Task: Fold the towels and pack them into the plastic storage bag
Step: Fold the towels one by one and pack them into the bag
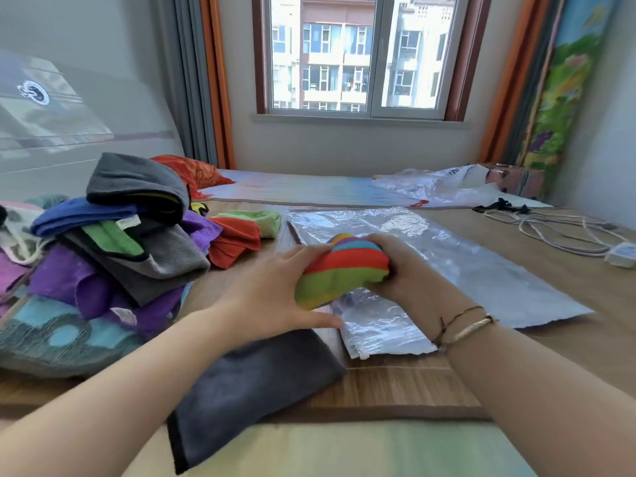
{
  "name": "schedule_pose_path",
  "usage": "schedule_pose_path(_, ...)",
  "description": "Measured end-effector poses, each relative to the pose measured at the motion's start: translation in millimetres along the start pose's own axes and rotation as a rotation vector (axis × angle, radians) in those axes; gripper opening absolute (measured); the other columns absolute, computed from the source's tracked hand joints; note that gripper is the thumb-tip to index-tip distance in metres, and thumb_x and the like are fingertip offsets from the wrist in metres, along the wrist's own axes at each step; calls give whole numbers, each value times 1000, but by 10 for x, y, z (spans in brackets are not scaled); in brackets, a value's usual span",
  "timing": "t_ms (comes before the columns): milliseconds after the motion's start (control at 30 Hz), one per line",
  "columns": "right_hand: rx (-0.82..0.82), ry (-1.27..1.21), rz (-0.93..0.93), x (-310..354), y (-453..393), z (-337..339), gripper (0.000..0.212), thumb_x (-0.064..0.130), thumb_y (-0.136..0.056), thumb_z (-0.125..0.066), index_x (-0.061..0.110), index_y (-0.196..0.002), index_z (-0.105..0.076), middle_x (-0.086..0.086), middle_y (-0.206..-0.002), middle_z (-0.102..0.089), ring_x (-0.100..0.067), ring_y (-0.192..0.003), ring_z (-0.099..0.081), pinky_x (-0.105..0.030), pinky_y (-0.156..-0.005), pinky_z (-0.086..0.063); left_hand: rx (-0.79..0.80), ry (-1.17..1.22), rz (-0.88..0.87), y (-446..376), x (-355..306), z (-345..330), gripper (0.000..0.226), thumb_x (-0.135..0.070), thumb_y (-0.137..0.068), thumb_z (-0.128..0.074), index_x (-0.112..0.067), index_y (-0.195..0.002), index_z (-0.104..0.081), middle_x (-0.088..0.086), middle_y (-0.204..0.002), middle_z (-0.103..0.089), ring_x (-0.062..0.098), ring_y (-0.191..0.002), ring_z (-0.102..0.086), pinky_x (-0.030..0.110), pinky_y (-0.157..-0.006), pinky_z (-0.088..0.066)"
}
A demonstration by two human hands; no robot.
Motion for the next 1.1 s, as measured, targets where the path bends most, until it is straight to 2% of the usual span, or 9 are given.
schedule_pose_path(67,81,-201,93,180,233,53,16,8,-94,-41,0,-92,-55,-13,-74,-58,-21,-64,-62,-25,-53,-56,-92,-84,-9,-89,-201,-44,75,-52,-74,-68,-44,-136,-26,-11,-125,-57,15,-107,-59,37,-87,-50)
schedule_pose_path(167,99,-196,262,386,617,207,9,7,-92,-42,7,-87,-50,-17,-86,-67,-29,-79,-69,-38,-76,-57,-241,289,134,-250,-459,-63,45,-27,-83,-61,-28,-123,-40,-2,-96,-64,21,-88,-62,35,-76,-50)
schedule_pose_path(333,-118,833,729,656,993,688,71,-6,-85,-56,31,-138,-26,2,-141,-36,-13,-127,-37,-22,-92,-39,5,932,305,-521,-908,-145,35,-5,-87,-61,-23,-116,-53,3,-105,-68,21,-94,-66,33,-79,-55)
schedule_pose_path(400,-142,956,720,707,1044,902,82,0,-83,-66,30,-145,-22,9,-144,-26,-3,-130,-26,-16,-97,-25,106,1088,329,-604,-1071,-221,34,-8,-88,-62,-27,-116,-59,2,-106,-72,19,-94,-69,32,-80,-56)
schedule_pose_path(533,-218,870,466,686,1163,1321,95,30,-80,-75,37,-149,-11,14,-146,-21,-5,-127,-30,-27,-101,-32,199,1150,333,-721,-1224,-471,29,-20,-89,-64,-28,-117,-62,0,-102,-74,19,-93,-70,33,-80,-57)
schedule_pose_path(633,-160,1132,409,626,1182,1574,103,42,-69,-82,46,-147,-15,18,-156,-15,-8,-142,-22,-38,-112,-31,342,1030,322,-720,-1270,-693,21,-29,-90,-64,-29,-111,-66,-4,-98,-75,15,-88,-71,29,-79,-58)
schedule_pose_path(767,72,1053,204,577,1171,1673,56,31,-68,-76,26,-121,-58,-3,-122,-65,-19,-108,-64,-44,-95,-51,456,1002,304,-697,-1345,-899,15,-36,-90,-63,-32,-103,-68,-8,-92,-75,9,-79,-71,22,-67,-57)
schedule_pose_path(900,-59,1212,269,660,1135,1703,52,32,-56,-66,25,-107,-60,-9,-105,-68,-25,-99,-65,-46,-89,-53,178,618,137,-840,-1239,-1080,41,-54,-87,-54,-17,-94,-68,-8,-80,-65,8,-70,-57,20,-66,-45)
schedule_pose_path(1100,-102,1586,246,650,1066,1758,53,29,-76,-64,25,-121,-37,-3,-96,-60,-19,-89,-58,-32,-75,-48,319,-222,34,-780,-736,-1327,82,-66,-77,-60,-35,-146,-27,-8,-154,-30,23,-141,-28,49,-114,-25)
Point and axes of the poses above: each hand's wrist, its own y-axis away from the middle knuckle, its own z-axis out of the back of the hand, x = y × z, the point moved 2 cm from there along -y, towards the middle knuckle
